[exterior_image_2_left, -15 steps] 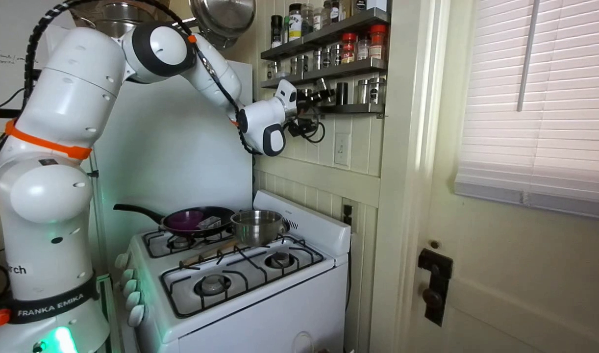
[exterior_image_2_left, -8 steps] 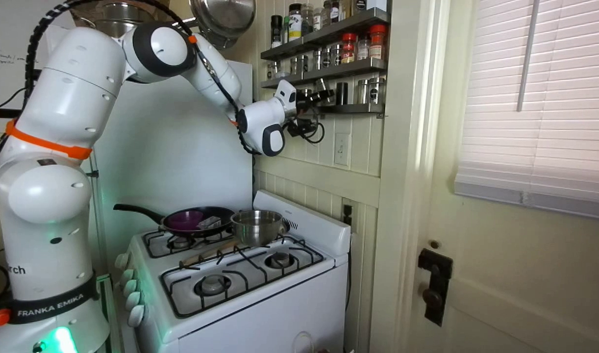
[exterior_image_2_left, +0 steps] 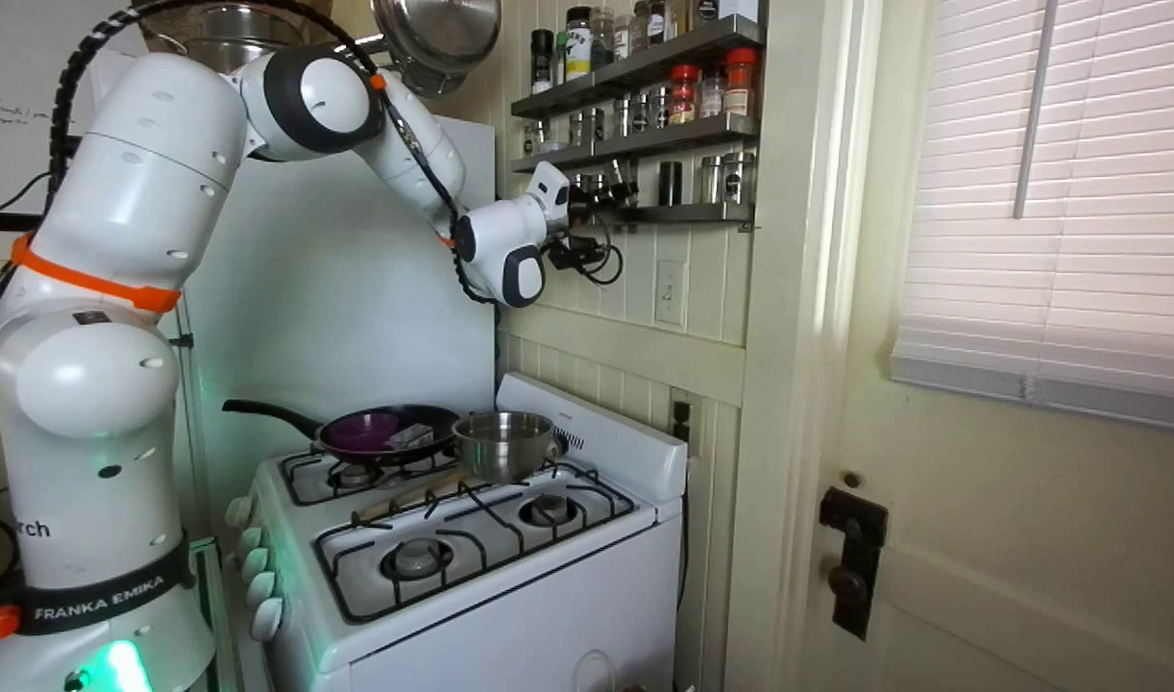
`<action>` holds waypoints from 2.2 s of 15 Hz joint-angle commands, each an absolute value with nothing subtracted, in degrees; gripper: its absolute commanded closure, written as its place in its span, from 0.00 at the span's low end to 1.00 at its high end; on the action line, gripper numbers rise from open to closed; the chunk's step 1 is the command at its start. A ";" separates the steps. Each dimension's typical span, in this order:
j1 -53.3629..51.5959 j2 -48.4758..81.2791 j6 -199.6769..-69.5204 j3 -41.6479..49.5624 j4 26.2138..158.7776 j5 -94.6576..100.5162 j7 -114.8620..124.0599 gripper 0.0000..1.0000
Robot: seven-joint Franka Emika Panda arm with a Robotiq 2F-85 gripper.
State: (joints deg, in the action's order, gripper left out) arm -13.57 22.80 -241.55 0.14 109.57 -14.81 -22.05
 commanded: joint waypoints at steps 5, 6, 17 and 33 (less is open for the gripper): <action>-12.87 22.66 -242.41 -0.47 111.69 -13.70 -20.78 0.77; -12.82 22.68 -242.41 -0.42 111.88 -14.29 -20.85 0.77; -12.36 22.34 -242.19 -0.31 110.75 -15.18 -21.38 0.77; -13.19 19.50 -241.73 -1.48 115.51 -17.26 -22.73 0.77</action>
State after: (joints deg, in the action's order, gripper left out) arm -12.86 20.58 -241.75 -0.98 113.22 -16.02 -22.12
